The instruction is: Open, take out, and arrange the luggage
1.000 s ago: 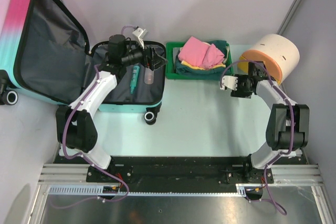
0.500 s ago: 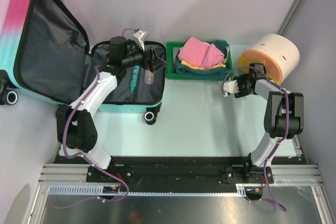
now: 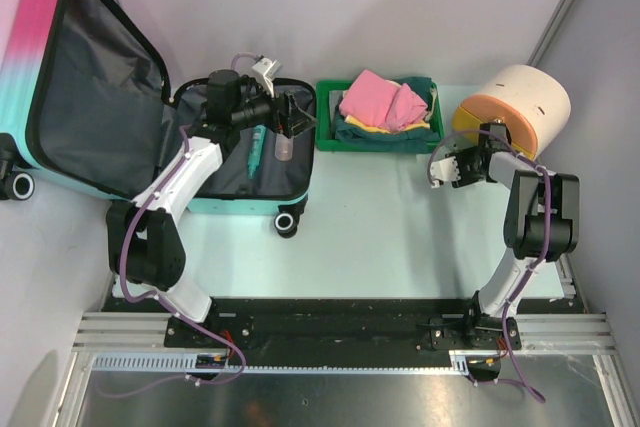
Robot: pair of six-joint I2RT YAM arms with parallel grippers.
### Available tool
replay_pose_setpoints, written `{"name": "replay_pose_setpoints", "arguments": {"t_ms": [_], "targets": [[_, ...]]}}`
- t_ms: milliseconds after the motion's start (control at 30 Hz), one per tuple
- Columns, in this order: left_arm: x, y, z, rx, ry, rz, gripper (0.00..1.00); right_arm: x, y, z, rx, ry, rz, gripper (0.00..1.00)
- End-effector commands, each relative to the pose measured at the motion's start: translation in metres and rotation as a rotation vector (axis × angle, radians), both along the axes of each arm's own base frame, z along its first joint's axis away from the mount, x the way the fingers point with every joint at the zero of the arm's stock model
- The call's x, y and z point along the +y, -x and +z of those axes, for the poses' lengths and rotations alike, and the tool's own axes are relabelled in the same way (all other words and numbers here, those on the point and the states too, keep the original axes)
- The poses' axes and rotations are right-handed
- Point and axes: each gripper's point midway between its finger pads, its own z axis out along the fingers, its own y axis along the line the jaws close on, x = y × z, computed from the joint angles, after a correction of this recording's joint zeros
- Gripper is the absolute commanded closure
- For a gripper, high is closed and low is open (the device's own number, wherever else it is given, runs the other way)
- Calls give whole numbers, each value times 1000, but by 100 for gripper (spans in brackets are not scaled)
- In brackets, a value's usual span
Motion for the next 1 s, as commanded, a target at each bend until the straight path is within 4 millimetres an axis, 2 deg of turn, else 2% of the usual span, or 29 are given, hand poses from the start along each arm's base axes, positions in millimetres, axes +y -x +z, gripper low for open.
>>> {"name": "replay_pose_setpoints", "arguments": {"t_ms": [0,67,100,167,400,500,533,633,667,733,767,800,833,867,967], "targets": [[2,0,14,-62,-7,-8,12,-4,-4,8,-23,59,75,61],[2,-1,15,-64,-6,-8,12,3,-7,8,-33,50,81,74],[2,-1,15,-65,-7,-8,12,6,-8,9,-36,34,71,85],[3,-1,14,-65,-9,-7,12,16,-10,11,-48,9,88,100],[4,0,14,-65,-13,0,12,57,-14,12,-56,-53,124,100],[5,1,14,-64,-13,1,12,63,-12,11,-48,-74,118,100],[6,1,13,-60,-13,3,12,77,-12,12,-47,-82,142,100],[7,1,14,-64,-14,4,12,78,-6,14,-32,-73,146,100],[7,2,14,-65,-15,4,12,74,0,12,-6,-51,159,95],[7,3,13,-66,-18,1,12,66,10,14,23,-35,169,77],[7,3,13,-65,-18,0,12,53,13,16,26,-14,179,54],[7,4,13,-64,-16,-5,12,47,15,18,28,-6,185,46],[6,4,13,-64,-16,-8,12,34,20,18,39,-7,173,41],[6,5,11,-60,-16,-9,12,29,22,22,32,1,191,40],[5,3,9,-50,-13,-12,12,13,24,25,21,37,244,41]]}}
